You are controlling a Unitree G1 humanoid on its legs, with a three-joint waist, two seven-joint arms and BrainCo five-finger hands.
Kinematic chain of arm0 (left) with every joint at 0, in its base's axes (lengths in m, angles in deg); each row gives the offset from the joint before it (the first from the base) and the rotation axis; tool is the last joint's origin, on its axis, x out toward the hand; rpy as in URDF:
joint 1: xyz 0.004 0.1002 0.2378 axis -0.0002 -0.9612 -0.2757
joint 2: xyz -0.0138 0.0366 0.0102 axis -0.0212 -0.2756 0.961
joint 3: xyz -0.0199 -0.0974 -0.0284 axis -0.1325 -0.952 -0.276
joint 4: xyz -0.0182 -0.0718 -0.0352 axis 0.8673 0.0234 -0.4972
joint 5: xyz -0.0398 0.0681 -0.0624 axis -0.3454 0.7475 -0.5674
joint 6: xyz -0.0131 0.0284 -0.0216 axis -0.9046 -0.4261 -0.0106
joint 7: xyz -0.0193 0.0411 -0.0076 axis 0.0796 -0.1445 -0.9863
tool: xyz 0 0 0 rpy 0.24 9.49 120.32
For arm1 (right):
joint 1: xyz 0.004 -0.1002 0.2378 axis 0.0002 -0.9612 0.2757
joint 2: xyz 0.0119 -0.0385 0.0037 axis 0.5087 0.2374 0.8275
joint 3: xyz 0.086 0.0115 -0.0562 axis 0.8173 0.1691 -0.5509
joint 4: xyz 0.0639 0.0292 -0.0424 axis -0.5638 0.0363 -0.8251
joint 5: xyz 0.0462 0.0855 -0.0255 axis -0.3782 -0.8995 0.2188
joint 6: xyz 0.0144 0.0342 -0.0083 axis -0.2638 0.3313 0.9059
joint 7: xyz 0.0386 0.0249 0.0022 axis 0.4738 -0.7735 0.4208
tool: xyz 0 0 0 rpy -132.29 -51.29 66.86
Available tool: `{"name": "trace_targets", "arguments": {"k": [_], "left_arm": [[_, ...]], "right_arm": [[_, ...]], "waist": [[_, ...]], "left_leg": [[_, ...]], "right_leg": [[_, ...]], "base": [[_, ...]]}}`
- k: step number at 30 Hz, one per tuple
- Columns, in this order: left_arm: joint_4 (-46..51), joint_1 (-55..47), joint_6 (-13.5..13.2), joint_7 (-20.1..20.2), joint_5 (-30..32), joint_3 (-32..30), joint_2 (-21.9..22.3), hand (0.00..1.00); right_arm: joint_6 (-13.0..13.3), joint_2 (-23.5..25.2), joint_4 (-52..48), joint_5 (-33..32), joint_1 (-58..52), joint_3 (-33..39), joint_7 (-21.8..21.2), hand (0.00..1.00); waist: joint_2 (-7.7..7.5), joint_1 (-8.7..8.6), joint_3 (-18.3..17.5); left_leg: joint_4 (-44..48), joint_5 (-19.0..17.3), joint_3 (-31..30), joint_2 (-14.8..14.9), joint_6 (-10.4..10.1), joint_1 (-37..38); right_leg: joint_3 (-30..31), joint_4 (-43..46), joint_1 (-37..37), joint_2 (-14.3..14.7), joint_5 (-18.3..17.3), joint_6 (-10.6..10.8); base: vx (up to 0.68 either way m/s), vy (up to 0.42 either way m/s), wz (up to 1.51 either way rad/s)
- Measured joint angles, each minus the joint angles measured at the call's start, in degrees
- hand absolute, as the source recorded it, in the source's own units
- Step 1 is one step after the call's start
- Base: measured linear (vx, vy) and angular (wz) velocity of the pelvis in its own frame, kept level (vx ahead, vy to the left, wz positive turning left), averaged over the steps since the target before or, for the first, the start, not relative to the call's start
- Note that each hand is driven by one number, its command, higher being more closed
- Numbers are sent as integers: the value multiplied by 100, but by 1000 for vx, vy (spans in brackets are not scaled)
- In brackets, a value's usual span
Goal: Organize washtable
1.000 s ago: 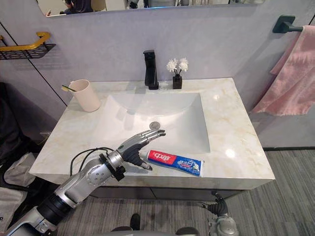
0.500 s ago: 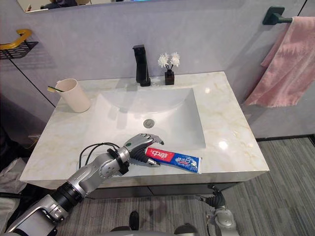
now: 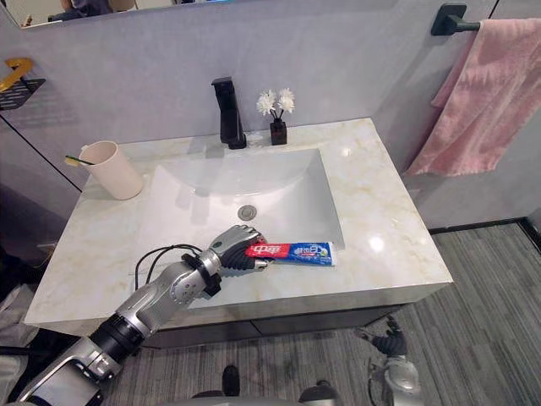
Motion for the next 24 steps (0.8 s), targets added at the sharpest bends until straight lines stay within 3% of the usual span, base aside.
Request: {"name": "trace_targets", "arguments": {"k": [6,9,12,17,19,21,24], "left_arm": [[861,-896,169,-168,-224,-875,183,100],[1522,-1223,184,-298,-366,-1293,366,100],[2010,-1383,182,-463,-579,-1794,578,100],[2539,-1496,177,-699,-1072,-2306,768,100],[2669,-1493,160,-828,-1320,-2374,854,100],[2703,-1487,112,-901,-1485,-2365,952,100],[2761,-1447,99,-1030,-1610,-2296,1009,100]], "right_arm": [[0,-50,-1484,-409,-72,1820,535,0],[19,-271,-2534,-431,-14,2035,757,0],[275,-528,-3620,-621,218,1999,857,0],[920,-1025,-4942,-1523,1002,1343,613,0],[1262,-1249,-5509,-2006,1574,523,295,0],[1438,-1239,-5839,-2428,2019,-254,24,0],[1482,-1079,-6021,-2788,2515,-1438,-285,0]], "waist": [[-9,39,-4],[-21,40,-15],[-53,59,-111],[-116,196,-208],[-156,281,-320],[-208,363,-386],[-250,477,-397]], "left_leg": [[-4,-11,76,21,-11,-1],[0,-9,129,23,-9,27],[-5,-8,154,37,-7,48],[-2,-2,155,41,-5,72],[1,10,145,39,4,72],[2,20,130,37,18,74],[2,32,92,12,32,71]], "right_leg": [[82,83,-84,1,-10,4],[125,171,-100,-2,-11,4],[165,230,-165,2,-16,4],[175,284,-175,2,-24,12],[166,303,-176,0,-20,11],[147,306,-165,-1,-20,11],[103,320,-148,-21,-20,11]], "base": [[-13,-11,-6],[-33,-6,-13],[-85,-5,-6],[-64,-7,0],[0,0,0],[1,-6,2],[-8,-7,7]]}}
